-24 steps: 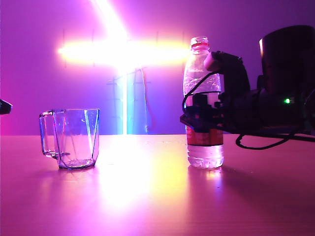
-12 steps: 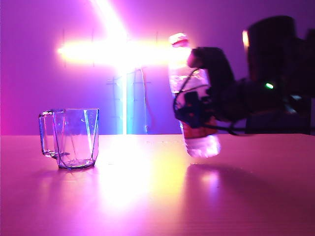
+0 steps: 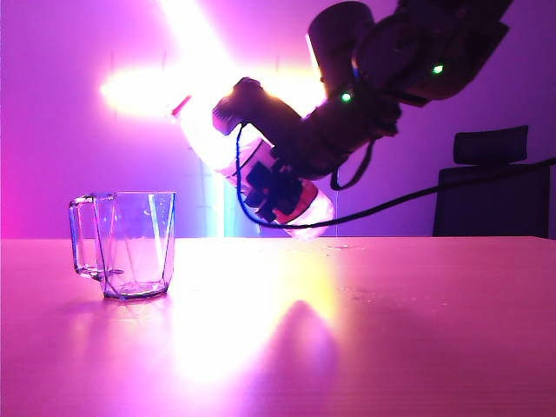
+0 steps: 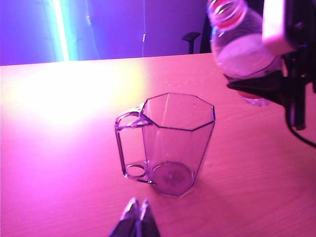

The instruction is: Pick up the mineral water bottle on the table and pour water into the mug until it's half full.

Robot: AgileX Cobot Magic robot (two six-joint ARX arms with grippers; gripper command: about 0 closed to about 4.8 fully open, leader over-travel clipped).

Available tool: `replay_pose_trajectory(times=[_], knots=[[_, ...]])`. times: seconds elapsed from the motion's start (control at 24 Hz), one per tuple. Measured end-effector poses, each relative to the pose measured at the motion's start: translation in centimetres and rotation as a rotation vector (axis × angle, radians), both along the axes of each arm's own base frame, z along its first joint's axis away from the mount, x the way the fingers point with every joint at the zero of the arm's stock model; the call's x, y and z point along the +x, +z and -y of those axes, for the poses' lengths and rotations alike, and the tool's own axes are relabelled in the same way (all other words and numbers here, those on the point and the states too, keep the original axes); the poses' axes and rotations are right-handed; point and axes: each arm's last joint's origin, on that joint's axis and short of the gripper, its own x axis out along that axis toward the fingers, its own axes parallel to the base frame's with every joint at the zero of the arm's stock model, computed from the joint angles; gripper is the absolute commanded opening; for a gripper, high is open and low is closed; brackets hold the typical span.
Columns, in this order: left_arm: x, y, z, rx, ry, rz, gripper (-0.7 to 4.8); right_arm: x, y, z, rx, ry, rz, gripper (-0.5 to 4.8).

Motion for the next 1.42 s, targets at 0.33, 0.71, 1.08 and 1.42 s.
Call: replay_pose_trajectory(times=[0.33, 0.71, 1.08, 1.42], knots=[[0.0, 0.0, 0.0, 0.000, 0.001, 0.000, -0.02, -0.2, -0.2, -2.1, -0.218, 0.032, 0.148, 2.20], [0.0, 0.0, 0.0, 0.000, 0.000, 0.000, -0.02, -0.2, -0.9, -2.3, -0.375, -0.026, 0.204, 2.21], [0.0, 0.0, 0.0, 0.000, 0.001, 0.000, -0.02, 0.1, -0.5, -2.1, -0.490, -0.078, 0.294, 2.34], [0.0, 0.0, 0.0, 0.000, 0.000, 0.000, -0.02, 0.1, -0.3, -2.1, -0.549, -0.084, 0.337, 2.34]])
